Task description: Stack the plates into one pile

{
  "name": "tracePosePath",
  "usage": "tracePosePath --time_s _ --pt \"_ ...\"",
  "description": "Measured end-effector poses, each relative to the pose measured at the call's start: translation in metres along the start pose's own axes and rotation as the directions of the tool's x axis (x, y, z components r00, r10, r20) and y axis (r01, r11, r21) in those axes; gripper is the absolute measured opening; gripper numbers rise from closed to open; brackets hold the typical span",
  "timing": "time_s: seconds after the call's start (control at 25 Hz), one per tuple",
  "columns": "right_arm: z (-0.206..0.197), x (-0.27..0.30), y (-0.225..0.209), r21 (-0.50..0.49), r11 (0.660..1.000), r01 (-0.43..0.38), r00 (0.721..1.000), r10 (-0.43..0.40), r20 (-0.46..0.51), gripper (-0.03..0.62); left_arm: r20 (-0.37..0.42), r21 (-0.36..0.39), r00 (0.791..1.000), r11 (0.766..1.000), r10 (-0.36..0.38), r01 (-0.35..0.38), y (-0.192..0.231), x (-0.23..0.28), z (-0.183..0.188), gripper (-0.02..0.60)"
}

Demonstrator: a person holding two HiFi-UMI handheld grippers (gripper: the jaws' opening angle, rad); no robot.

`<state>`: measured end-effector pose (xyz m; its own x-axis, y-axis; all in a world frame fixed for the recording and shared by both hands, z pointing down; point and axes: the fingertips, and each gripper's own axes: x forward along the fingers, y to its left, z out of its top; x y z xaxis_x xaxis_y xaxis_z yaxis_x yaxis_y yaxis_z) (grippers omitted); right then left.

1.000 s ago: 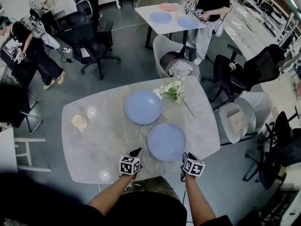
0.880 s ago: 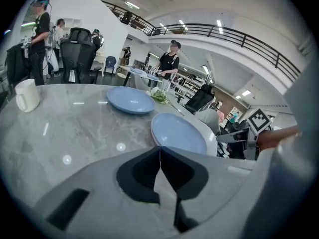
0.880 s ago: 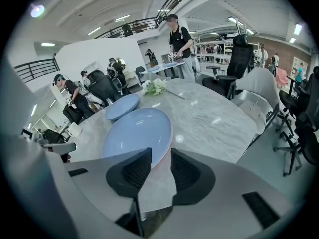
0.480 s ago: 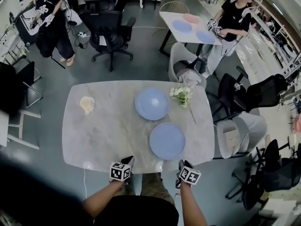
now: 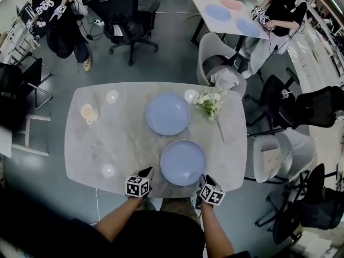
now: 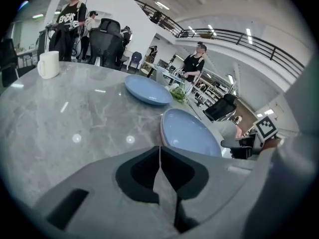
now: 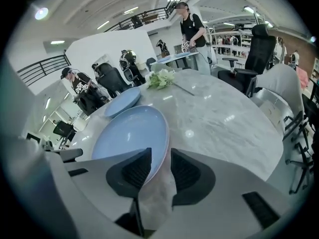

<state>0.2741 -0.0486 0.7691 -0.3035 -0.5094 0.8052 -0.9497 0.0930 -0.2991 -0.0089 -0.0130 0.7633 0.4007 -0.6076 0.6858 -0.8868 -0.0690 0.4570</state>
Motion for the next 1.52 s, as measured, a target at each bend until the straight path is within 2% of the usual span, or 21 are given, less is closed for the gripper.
tracePosePath --time_s 0.28,0.48,0.6,0.8,0.96,1.08,1.28,1.4,1.52 --pt "0.014 0.027 -0.012 0.000 0.999 -0.052 0.997 0.052 -0.056 0.106 -0.057 0.022 0.997 0.999 0.050 -0.049 -0.009 0.036 0.007 0.023" --pt "0.014 0.040 -0.009 -0.024 0.993 -0.112 0.989 0.109 -0.096 0.080 -0.095 -0.028 0.990 0.994 0.101 -0.104 -0.009 0.050 0.002 0.046" --pt "0.016 0.044 -0.008 -0.017 0.989 -0.144 0.985 0.142 -0.103 0.079 -0.085 -0.047 0.984 0.986 0.158 -0.162 -0.003 0.055 0.007 0.046" --pt "0.013 0.044 -0.007 -0.003 0.988 -0.152 0.981 0.151 -0.118 0.079 -0.005 -0.076 0.981 0.978 0.193 -0.193 -0.003 0.048 0.015 0.046" --pt "0.014 0.045 -0.010 0.001 0.990 -0.140 0.984 0.139 -0.114 0.078 0.043 -0.090 0.988 0.986 0.147 -0.143 -0.018 0.049 0.020 0.048" --pt "0.014 0.047 -0.010 0.005 0.992 -0.125 0.986 0.125 -0.113 0.075 -0.009 -0.052 0.993 0.992 0.117 -0.118 -0.024 0.058 0.014 0.083" --pt "0.010 0.047 -0.010 0.036 0.991 -0.127 0.985 0.131 -0.111 0.064 -0.075 -0.045 0.991 0.992 0.115 -0.119 -0.021 0.064 0.005 0.077" --pt "0.011 0.046 -0.013 0.060 0.992 -0.111 0.988 0.117 -0.103 0.060 -0.105 -0.082 0.991 0.992 0.088 -0.097 -0.023 0.067 0.006 0.071" --pt "0.011 0.043 -0.011 0.152 0.983 -0.107 0.990 0.119 -0.069 0.049 -0.122 -0.118 0.990 0.990 0.066 -0.081 -0.021 0.063 0.006 0.064"
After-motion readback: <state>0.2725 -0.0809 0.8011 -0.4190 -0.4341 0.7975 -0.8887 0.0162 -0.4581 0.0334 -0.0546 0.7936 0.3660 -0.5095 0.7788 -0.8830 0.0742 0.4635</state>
